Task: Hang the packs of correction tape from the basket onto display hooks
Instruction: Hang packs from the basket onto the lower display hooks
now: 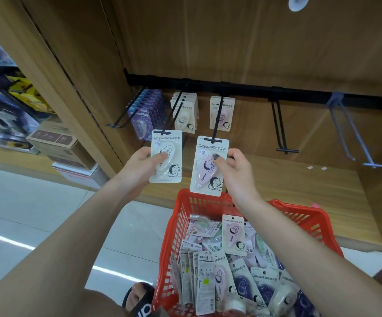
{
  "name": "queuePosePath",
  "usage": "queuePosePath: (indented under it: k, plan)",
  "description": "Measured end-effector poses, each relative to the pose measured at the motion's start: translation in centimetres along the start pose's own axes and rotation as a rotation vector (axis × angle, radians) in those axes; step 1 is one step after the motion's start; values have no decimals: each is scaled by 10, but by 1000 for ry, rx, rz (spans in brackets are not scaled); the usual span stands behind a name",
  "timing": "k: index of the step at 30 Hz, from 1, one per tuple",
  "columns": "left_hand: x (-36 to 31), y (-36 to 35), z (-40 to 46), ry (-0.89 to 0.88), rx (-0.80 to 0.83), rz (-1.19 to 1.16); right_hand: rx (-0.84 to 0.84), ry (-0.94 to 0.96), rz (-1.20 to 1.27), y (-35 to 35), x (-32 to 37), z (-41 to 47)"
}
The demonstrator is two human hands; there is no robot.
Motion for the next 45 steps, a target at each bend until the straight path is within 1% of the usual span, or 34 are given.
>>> queuePosePath:
  k: [4, 9, 17, 22, 24, 27, 28, 32, 35, 37, 40, 42, 45]
  plan:
    - [1, 0, 2, -24, -15, 26, -11, 53, -70, 0, 4, 4]
    - [2, -4, 10, -37, -24, 87, -26, 165, -131, 0, 6, 4]
    - [5, -14, 31, -55, -21, 133, -48, 146, -119, -1, -1, 12]
    - [5, -20, 43, -61, -13, 130, -62, 222, -159, 3, 0, 11]
    - [5, -24, 46, -49, -10, 122, -51, 177, -107, 2, 0, 9]
    - [3, -29, 49, -41, -10, 130, -35, -31, 49, 0, -9, 9]
    - [2, -30, 50, -41, -11, 132, -28, -74, 86, -1, -10, 8]
    - [2, -33, 54, -40, -11, 132, -31, -81, 87, 1, -7, 7]
    - [3, -34, 58, -35, -25, 127, -37, -151, 128, 2, -9, 9]
    - [3, -34, 60, -34, -33, 135, -44, -116, 47, 2, -5, 14]
    - [6, -32, 64, -36, -57, 144, -85, 3, -103, 2, -1, 31]
    - [8, -32, 68, -45, -67, 160, -104, 68, -157, 0, -1, 50]
    - [9, -35, 74, -58, -79, 163, -126, 88, -191, -8, -1, 82]
Point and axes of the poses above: each hand's wrist, its own z-axis towards the middle knuckle, its own y-axis out of the back of the hand, x = y × z, the point moved 10 cm from there along z, towards the middle knuckle, and after that the axes turned 12 degrees about -x, right-handed, at the moved point
